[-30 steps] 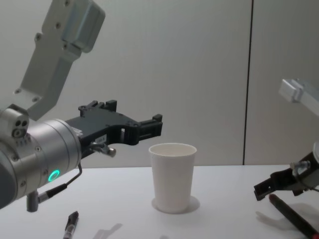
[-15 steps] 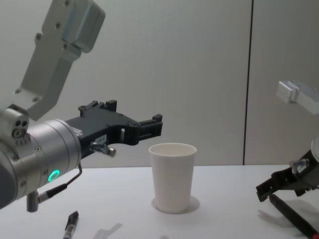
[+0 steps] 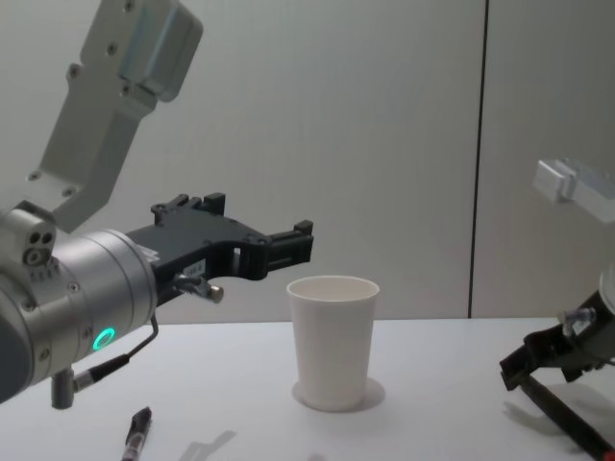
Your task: Place the pen into the pen holder.
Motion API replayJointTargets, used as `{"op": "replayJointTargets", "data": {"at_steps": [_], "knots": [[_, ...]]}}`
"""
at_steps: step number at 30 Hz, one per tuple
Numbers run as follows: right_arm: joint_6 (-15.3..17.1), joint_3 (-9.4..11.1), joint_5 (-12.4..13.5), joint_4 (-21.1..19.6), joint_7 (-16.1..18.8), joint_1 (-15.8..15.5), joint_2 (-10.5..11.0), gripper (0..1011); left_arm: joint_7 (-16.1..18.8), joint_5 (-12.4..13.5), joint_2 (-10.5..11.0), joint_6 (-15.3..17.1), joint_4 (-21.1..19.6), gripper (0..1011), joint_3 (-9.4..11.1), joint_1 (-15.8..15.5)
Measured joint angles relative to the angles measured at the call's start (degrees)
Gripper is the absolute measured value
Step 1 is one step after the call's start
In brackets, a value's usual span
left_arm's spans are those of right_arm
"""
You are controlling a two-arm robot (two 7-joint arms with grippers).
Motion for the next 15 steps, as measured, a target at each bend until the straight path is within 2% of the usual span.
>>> {"op": "replayJointTargets", "data": {"at_steps": [2,10,11,14,15], "knots": [[-0.1,0.0,-0.1,0.2,0.1,0.0,0.0,813,0.0,0.0,0.0,0.0,0.0,1000,0.0,0.0],[-0.4,0.3,-0.3,1.3,0.4,0.3,-0.1,539,0.0,0.0,0.0,0.0,0.0,1000,0.0,0.0],[-0.4,0.3,-0.3,1.3,0.4,0.3,-0.1,539,0.0,0.0,0.0,0.0,0.0,1000,0.0,0.0],[-0.6,0.5,-0.3,1.9,0.5,0.3,0.0,394,0.0,0.0,0.0,0.0,0.0,1000,0.0,0.0],[-0.6,0.5,-0.3,2.0,0.5,0.3,0.0,394,0.0,0.0,0.0,0.0,0.0,1000,0.0,0.0]]}}
